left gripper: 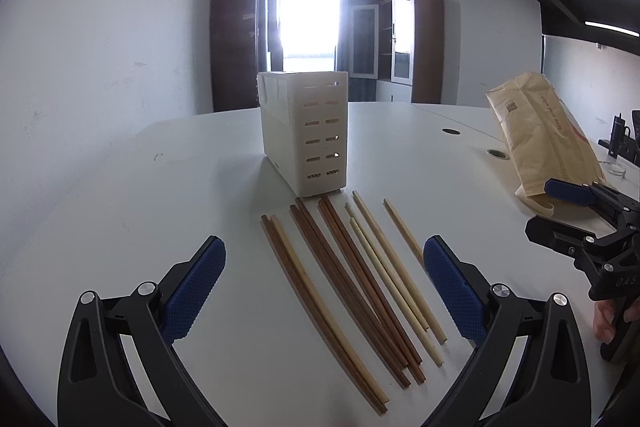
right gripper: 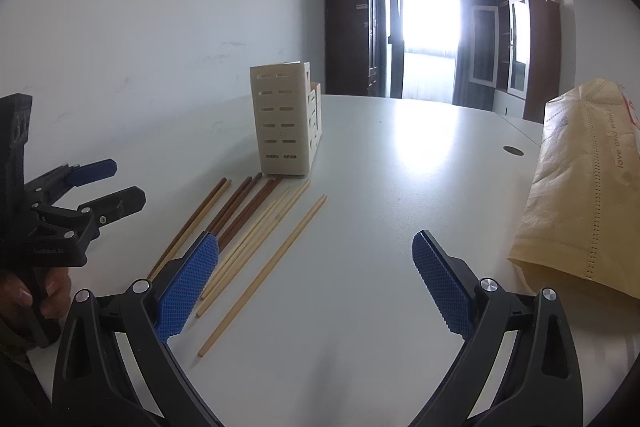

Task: Organize utensils

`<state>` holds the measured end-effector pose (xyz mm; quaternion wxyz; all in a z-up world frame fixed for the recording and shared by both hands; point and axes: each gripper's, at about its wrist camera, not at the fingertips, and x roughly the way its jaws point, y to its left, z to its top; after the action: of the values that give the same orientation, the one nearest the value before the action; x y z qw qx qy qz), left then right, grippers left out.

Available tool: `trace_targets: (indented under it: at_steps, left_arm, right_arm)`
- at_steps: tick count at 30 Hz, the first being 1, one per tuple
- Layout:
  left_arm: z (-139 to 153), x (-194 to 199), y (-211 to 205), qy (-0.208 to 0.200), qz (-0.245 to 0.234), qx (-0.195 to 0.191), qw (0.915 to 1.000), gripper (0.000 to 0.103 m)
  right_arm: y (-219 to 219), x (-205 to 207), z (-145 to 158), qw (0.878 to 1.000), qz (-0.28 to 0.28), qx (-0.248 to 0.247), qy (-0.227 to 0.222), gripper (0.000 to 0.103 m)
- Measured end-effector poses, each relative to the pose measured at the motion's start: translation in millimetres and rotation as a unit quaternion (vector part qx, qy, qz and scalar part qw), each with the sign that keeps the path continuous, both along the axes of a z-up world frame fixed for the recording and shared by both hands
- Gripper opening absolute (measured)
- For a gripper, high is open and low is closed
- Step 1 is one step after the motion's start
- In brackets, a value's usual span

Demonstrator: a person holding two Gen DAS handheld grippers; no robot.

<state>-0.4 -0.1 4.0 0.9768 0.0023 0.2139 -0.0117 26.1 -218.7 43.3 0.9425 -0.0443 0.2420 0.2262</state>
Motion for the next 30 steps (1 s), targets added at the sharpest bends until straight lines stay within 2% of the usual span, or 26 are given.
trace_targets:
  at_steps: [10,20,30]
  left_arm:
    - [0.6,-4.6,1.8,-0.012,-0.001,-0.003,0.9999,0.097]
    - [1.0,-4.3,1.2,-0.009,0.001,0.0,1.0,0.097]
    - [1.3,-3.1,-0.1,-0.005,0.01,0.006,0.9999,0.097]
  right_arm:
    - [2.2,-0.3,-0.7,1.0,0.002,-0.006,-0.001,0.098]
    - [1.1,3.2,-1.3,1.0,-0.026,-0.013,0.001,0.098]
    - [3.5,2.4,-2.0,0.999,-0.024,-0.021,-0.003,0.098]
